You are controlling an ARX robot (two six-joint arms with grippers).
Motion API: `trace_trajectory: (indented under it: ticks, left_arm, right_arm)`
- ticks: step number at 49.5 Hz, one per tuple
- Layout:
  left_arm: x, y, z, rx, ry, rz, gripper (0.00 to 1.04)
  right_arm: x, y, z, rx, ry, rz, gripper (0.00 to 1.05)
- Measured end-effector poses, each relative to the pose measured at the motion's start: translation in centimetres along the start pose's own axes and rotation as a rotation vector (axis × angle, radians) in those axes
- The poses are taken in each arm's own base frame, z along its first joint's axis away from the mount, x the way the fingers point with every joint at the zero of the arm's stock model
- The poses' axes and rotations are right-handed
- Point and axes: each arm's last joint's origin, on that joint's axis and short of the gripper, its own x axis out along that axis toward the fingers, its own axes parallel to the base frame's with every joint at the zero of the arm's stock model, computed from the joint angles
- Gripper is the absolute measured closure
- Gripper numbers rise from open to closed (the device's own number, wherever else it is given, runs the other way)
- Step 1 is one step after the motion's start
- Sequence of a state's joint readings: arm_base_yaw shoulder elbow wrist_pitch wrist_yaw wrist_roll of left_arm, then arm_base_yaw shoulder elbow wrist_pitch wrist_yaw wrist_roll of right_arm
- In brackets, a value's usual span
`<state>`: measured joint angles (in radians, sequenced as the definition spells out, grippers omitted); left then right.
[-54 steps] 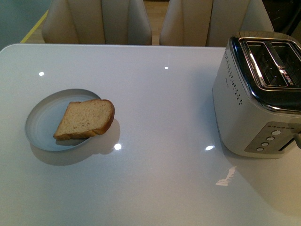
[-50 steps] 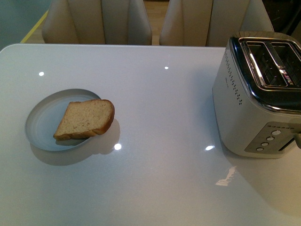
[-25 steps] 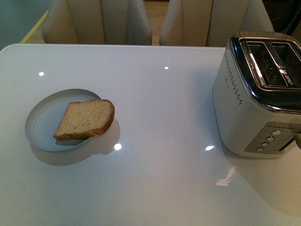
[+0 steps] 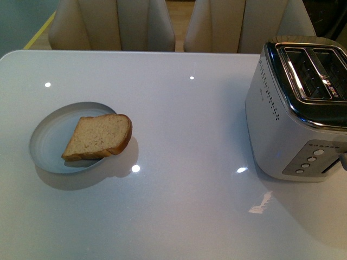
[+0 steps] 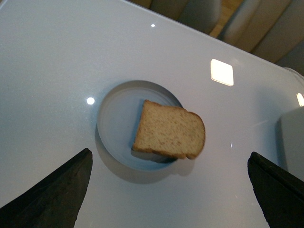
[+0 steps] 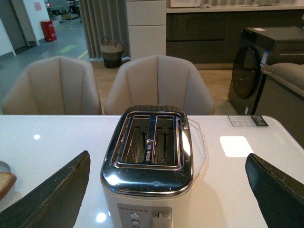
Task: Left arm holds plate, right arm toasts bread
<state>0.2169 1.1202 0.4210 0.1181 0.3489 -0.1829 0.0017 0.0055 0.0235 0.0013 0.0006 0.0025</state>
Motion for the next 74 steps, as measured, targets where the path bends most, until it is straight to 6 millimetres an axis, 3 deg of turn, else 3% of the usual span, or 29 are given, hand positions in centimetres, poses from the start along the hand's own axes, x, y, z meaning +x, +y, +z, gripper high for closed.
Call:
trace_trajectory:
  ticks: [11, 27, 36, 49, 74]
  left_arm:
    - [8.4, 1.7, 2.5, -0.1, 0.065, 0.088, 0.07]
    - [17.0, 5.2, -0.3, -0.201, 0.229, 0.229, 0.07]
    - [19.3, 6.5, -1.9, -0.226, 0.275, 0.274, 0.07]
    - [22.1, 6.6, -4.7, -0.235, 0.346, 0.295, 0.07]
    - [24.8, 6.5, -6.8, -0.203, 0.4, 0.341, 0.1]
  right_arm:
    - [0.0, 0.0, 0.0, 0.0, 0.0, 0.0, 0.09]
    - [0.0, 0.0, 0.0, 0.0, 0.0, 0.0, 0.09]
    - [0.0, 0.0, 0.0, 0.0, 0.0, 0.0, 0.09]
    - [0.0, 0.0, 0.0, 0.0, 0.0, 0.0, 0.09]
    - [0.0, 0.0, 0.0, 0.0, 0.0, 0.0, 0.09]
